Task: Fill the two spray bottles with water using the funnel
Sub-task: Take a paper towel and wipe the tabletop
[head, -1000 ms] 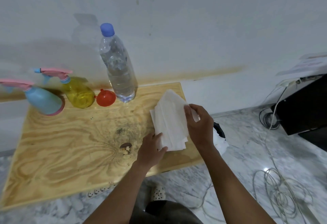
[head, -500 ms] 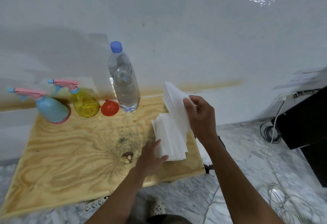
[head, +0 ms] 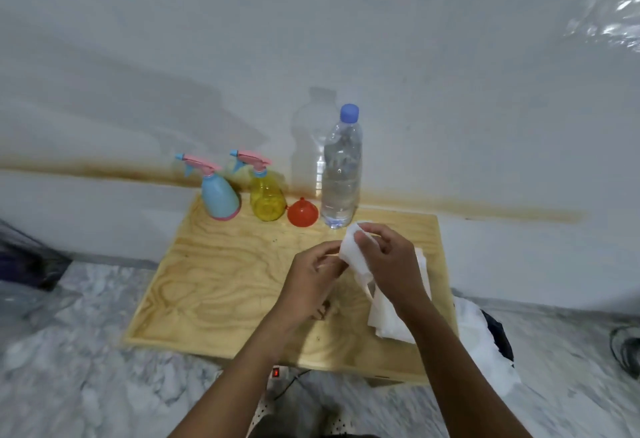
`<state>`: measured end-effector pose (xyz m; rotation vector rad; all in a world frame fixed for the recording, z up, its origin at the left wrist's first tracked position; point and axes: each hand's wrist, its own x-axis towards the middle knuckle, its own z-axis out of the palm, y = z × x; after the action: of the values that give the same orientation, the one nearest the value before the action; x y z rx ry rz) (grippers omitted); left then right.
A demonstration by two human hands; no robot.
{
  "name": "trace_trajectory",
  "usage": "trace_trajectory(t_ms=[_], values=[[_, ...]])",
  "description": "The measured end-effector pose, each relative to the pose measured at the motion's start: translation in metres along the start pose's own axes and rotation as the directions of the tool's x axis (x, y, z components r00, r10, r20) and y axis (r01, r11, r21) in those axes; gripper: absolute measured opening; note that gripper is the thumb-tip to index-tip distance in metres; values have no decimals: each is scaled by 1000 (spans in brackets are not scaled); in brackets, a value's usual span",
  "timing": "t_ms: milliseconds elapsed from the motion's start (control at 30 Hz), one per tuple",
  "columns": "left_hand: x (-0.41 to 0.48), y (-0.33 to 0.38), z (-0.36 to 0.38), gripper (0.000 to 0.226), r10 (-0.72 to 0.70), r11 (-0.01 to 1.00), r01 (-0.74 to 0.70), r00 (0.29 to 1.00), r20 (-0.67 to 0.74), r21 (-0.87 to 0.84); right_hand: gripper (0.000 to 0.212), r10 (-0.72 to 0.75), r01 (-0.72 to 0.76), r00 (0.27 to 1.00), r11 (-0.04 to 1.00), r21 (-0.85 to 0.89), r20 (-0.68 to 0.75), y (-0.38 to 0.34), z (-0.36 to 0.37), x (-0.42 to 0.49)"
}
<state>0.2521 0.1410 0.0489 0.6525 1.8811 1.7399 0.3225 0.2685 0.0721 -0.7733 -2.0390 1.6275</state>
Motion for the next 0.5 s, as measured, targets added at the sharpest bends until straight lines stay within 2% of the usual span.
trace_trajectory(t_ms=[133, 233, 333, 400, 500], values=[[-5, -7, -36, 41, -69, 998, 69, 989, -127, -2, 14, -35, 44, 996, 993, -106, 85, 1, 33, 3], [-7, -7, -62, 30, -173, 981, 152, 967, -188, -118, 14, 5, 12, 971, 997, -71, 239, 3, 54, 1], [-11, -10, -84, 21, -243, 962, 207, 946, -216, -176, 34, 44, -15, 904, 997, -71, 425, 11, 76, -6], [-14, -16, -102, 20, -271, 956, 231, 932, -239, -181, 39, 48, 0, 893, 994, -108, 447, 13, 96, -9], [-16, -30, -132, 16, -332, 941, 300, 911, -244, -158, 23, 34, 63, 909, 974, -217, 416, 15, 123, -6]])
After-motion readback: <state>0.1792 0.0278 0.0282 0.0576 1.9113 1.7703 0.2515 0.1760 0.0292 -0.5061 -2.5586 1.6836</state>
